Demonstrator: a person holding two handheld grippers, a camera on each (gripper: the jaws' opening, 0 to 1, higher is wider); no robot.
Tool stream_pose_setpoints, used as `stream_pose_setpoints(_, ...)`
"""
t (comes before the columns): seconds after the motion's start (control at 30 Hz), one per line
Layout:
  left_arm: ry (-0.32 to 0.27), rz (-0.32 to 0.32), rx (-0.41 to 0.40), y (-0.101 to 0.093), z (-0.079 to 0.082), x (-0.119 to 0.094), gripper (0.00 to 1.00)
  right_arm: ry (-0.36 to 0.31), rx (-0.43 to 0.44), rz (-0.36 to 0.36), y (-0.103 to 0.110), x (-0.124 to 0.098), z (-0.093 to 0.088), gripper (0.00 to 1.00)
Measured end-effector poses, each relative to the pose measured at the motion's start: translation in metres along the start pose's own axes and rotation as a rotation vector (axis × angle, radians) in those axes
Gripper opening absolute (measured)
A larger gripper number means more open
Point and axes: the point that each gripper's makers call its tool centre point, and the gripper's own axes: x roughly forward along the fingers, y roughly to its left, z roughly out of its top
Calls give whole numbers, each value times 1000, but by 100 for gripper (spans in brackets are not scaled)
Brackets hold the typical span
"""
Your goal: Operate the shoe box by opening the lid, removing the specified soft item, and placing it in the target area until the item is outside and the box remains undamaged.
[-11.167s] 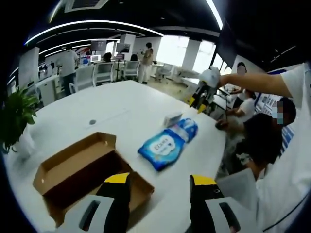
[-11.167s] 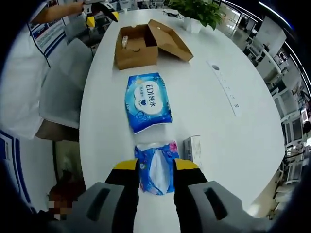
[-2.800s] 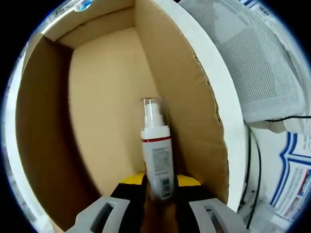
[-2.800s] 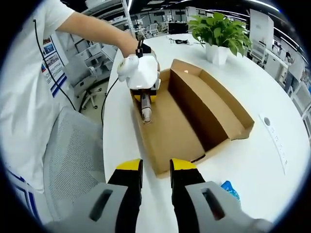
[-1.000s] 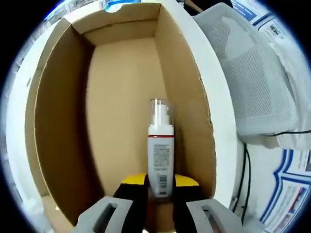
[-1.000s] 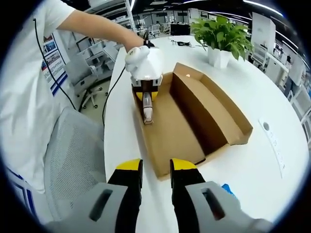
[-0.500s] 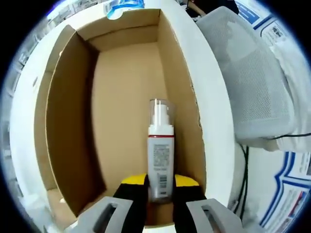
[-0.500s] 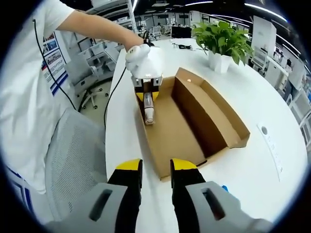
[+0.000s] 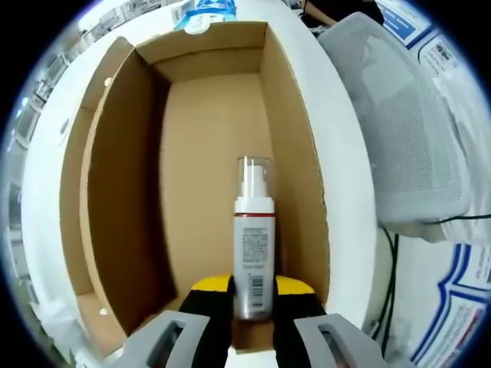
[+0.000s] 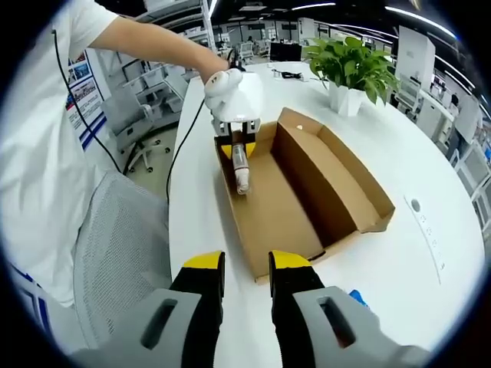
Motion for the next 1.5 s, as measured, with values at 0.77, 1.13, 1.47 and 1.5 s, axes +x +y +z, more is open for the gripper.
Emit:
stream_pose_setpoints(0.77,-246,2,-177,0,31,-43,18,-35,-9,-24,2,-13,11,22)
stream_pose_setpoints(1.13,-335,-22,-270,-10,43,-47,18,-85,19,-59,-3,-12,21,23)
stream_pose_setpoints(1.47,-450,-21,-336,-4,53,-63,18,-140,61,-72,-9,-19,27,23)
stream_pose_setpoints(1.5,-479,-24,-352,-1,54,-67,18,-142,63,-74,-9,-19,27,23)
